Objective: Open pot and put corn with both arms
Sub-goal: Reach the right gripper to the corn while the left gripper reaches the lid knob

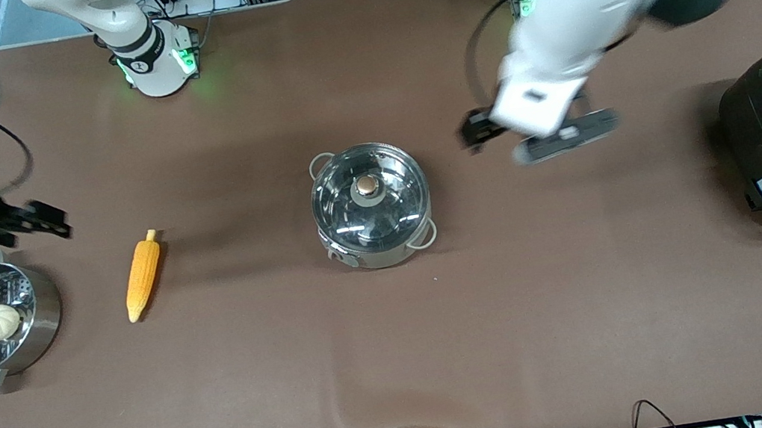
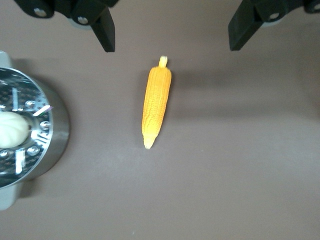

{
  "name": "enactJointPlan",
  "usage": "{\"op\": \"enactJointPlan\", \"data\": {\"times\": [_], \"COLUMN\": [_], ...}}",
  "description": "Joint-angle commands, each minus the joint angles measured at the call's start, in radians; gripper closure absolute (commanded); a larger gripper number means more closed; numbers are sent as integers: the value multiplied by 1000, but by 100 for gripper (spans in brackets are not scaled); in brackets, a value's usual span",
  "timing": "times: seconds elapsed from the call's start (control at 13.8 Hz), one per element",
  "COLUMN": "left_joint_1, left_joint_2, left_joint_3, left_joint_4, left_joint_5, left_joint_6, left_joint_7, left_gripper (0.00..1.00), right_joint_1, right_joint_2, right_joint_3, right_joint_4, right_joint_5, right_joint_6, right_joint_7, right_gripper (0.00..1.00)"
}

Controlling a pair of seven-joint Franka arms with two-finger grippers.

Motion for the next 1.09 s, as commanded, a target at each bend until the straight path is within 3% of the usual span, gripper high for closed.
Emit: {"op": "enactJointPlan", "data": {"times": [0.0, 0.22, 0.36, 0.65, 0.87, 0.94, 1.02], "left_joint_1": [-171, -414, -514, -526, -534, -543, -555], "left_joint_2": [164, 245, 299, 337, 356, 363, 379], "left_joint_3": [76, 288, 369, 366, 367, 366, 366], "left_joint_4": [128, 140, 172, 182, 179, 177, 177], "left_joint_5": [16, 16, 12, 10, 9, 9, 9], "left_joint_6": [74, 127, 128, 168, 184, 187, 202], "left_joint_7": [-214, -328, -337, -364, -365, -364, -365], "left_gripper": [0, 0, 0, 0, 0, 0, 0], "right_joint_1": [11, 8, 3, -6, -5, 0, 0], "right_joint_2": [64, 201, 290, 379, 395, 395, 395], "right_joint_3": [-2, -2, -2, 0, 0, 0, 0], "right_joint_4": [-187, -190, -190, -187, -186, -183, -180], "right_joint_5": [5, 4, 5, 10, 122, 134, 136], "right_joint_6": [233, 321, 405, 472, 467, 463, 458], "right_joint_7": [6, 2, 2, 12, 10, 10, 10], "right_gripper": [0, 0, 0, 0, 0, 6, 19]}}
